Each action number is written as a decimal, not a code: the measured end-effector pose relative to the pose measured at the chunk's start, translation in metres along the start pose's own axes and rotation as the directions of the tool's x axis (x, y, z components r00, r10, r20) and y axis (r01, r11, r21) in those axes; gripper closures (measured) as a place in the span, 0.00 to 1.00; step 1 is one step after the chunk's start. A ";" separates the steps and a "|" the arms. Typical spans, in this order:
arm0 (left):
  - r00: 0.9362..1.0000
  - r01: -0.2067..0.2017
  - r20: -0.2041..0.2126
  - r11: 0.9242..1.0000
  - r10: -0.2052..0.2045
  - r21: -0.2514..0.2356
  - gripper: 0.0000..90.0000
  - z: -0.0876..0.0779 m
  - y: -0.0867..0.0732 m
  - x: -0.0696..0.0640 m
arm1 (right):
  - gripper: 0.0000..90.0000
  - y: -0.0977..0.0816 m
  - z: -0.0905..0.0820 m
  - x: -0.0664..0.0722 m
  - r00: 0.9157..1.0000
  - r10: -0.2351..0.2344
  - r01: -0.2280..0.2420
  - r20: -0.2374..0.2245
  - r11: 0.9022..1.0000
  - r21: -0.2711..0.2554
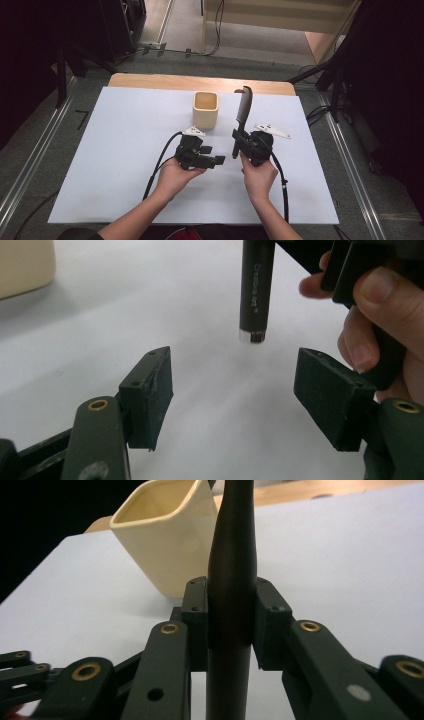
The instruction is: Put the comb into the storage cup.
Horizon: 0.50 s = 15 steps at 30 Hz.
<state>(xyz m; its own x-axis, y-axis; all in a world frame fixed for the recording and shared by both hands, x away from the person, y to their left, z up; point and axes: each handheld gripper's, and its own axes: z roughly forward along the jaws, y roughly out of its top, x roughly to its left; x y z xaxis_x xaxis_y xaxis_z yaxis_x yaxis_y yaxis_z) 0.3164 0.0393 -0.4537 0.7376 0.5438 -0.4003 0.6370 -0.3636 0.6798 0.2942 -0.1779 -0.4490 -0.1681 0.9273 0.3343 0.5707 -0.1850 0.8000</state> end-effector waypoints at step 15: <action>0.998 -0.053 -0.016 0.996 0.054 0.078 0.35 -0.011 -0.004 0.007 | 0.78 -0.006 -0.002 0.000 0.999 -0.041 0.042 0.030 0.998 -0.037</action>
<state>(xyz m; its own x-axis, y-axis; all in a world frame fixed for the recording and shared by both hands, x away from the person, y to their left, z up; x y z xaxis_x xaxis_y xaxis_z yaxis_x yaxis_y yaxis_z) 0.3168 0.0532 -0.4522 0.7672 0.5354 -0.3531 0.6129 -0.4497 0.6497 0.2892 -0.1774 -0.4523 -0.1671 0.9433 0.2867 0.5329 -0.1582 0.8313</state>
